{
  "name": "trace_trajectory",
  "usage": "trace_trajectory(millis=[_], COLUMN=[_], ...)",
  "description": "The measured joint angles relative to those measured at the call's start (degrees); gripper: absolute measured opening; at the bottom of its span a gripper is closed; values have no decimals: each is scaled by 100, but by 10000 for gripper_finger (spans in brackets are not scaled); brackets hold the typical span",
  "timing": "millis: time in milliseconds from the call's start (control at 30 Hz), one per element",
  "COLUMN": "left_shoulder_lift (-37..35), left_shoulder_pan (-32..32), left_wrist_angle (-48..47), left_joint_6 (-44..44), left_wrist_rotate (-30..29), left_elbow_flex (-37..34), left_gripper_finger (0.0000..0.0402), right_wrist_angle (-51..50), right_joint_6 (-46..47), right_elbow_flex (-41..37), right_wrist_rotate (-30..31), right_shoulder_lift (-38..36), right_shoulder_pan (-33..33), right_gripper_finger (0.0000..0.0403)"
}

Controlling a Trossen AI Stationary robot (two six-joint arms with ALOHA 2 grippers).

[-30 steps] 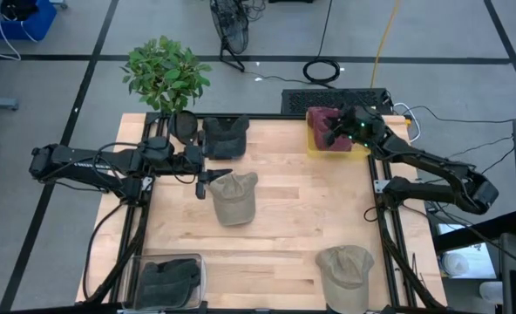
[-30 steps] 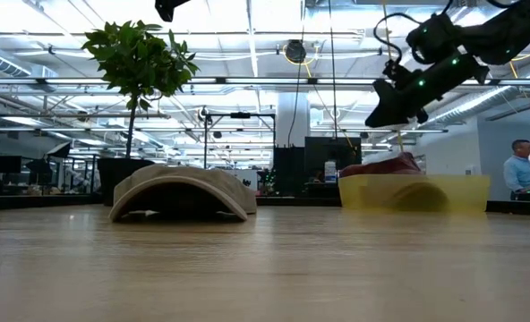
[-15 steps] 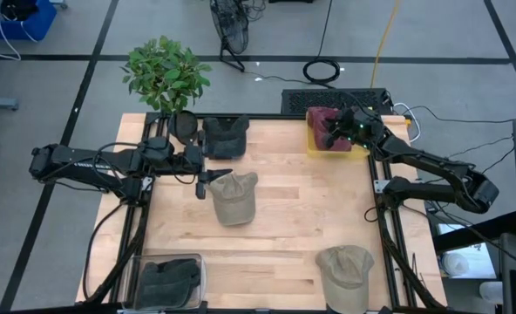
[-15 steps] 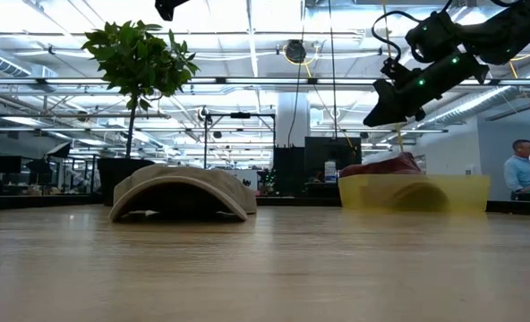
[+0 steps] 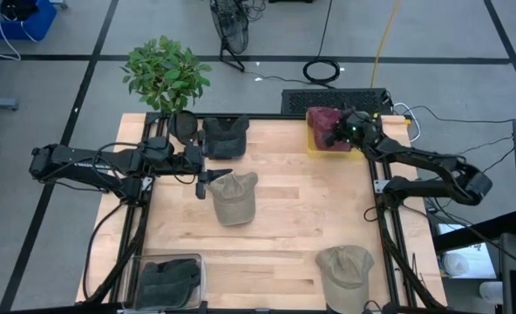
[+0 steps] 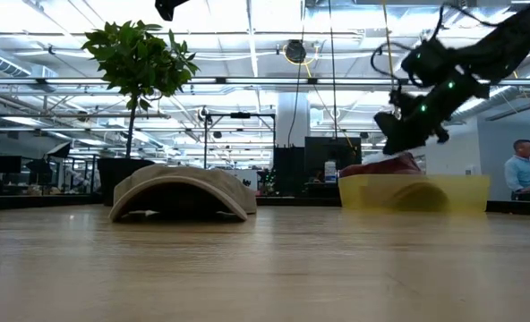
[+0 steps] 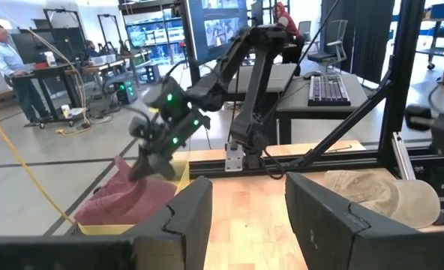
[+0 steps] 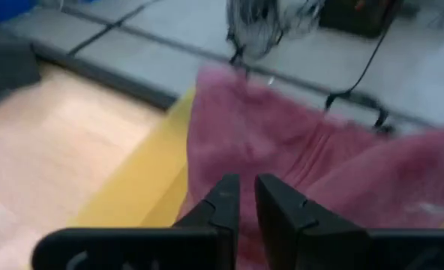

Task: Pick & Place hat
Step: Put the red cap into the yellow bin

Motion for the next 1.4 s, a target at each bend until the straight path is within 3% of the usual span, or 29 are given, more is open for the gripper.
trace_trajectory(millis=[200, 467, 600, 933, 1167, 1300, 1400], left_shoulder_lift=[-2, -2, -2, -2, -2, -2, -2], left_shoulder_pan=[0, 30, 39, 37, 37, 37, 37], left_wrist_angle=[60, 106, 115, 83, 67, 69, 71], left_joint_6=[50, 128, 128, 73, -47, 37, 83], left_wrist_rotate=[0, 2, -4, -2, 0, 0, 0], left_elbow_flex=[0, 0, 0, 0, 0, 0, 0], left_gripper_finger=[172, 172, 172, 172, 172, 172, 172], right_wrist_angle=[326, 681, 711, 621, 565, 697, 555], right_joint_6=[27, -17, -182, -128, -82, -108, -211], right_elbow_flex=[-25, -8, -23, -40, -281, -285, -159], right_wrist_rotate=[-161, -240, -330, -351, -39, -542, -642], right_shoulder_lift=[867, 1633, 1422, -18, 606, 1024, 909], right_shoulder_pan=[-190, -212, -212, -26, -132, -418, -520], right_gripper_finger=[3, 8, 8, 1, 0, 0, 0])
